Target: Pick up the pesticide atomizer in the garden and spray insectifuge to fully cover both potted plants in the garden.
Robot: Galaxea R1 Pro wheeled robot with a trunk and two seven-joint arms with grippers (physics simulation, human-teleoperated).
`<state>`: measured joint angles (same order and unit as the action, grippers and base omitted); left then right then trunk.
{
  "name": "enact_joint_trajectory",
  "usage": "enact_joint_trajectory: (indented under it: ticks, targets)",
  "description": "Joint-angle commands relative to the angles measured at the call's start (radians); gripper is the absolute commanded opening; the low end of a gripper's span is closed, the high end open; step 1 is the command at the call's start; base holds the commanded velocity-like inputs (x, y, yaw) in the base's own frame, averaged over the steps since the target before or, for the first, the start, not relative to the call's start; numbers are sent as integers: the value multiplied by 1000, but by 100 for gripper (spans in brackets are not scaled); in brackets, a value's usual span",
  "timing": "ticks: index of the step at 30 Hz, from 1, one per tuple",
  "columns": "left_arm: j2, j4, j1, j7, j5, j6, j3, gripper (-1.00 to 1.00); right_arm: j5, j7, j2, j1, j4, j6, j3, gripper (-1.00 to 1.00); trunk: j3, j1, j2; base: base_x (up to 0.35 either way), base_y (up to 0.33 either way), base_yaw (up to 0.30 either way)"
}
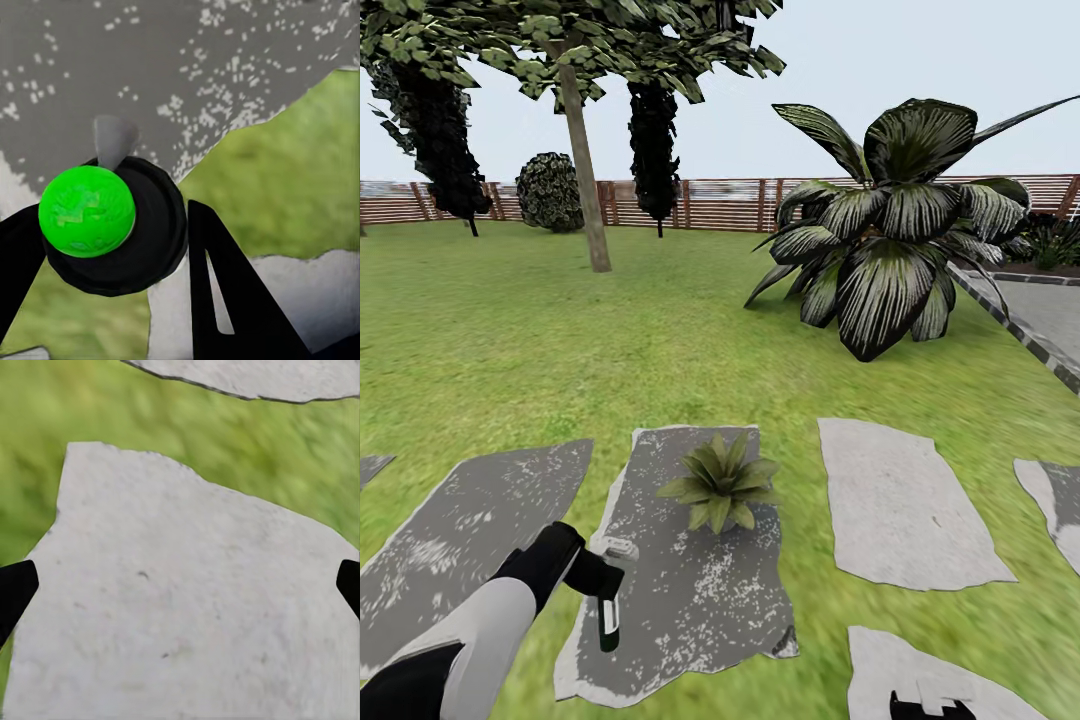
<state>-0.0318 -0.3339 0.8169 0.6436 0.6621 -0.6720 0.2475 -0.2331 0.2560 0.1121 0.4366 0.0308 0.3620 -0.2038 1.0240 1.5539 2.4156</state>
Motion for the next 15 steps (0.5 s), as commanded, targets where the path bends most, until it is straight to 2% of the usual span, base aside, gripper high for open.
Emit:
enact_joint_trajectory:
  ticks: [1,9,10,13,14,15]
  targets:
    - [1,-1,1,8,10,-6,8,-100,-11,3,-1,1,-1,3,-8,100,1,0,0,252,0,0]
    - [-9,-2,3,8,12,-9,7,-100,-11,3,-2,1,-1,3,-8,100,1,0,0,316,-41,-1]
    - [-20,0,23,46,104,-45,-24,-100,-12,5,0,1,-1,3,-8,100,1,0,0,59,16,-12]
    - [-25,-1,38,99,135,-46,-25,-100,-12,5,1,1,-1,3,-8,100,1,0,0,19,5,-4]
    - [-31,-1,44,128,171,-47,-25,-100,-12,5,1,1,-1,3,-8,100,1,0,0,4,1,-1]
    - [-35,-1,46,148,190,-47,-24,-100,-12,5,1,1,-1,3,-8,100,1,0,0,3,1,-1]
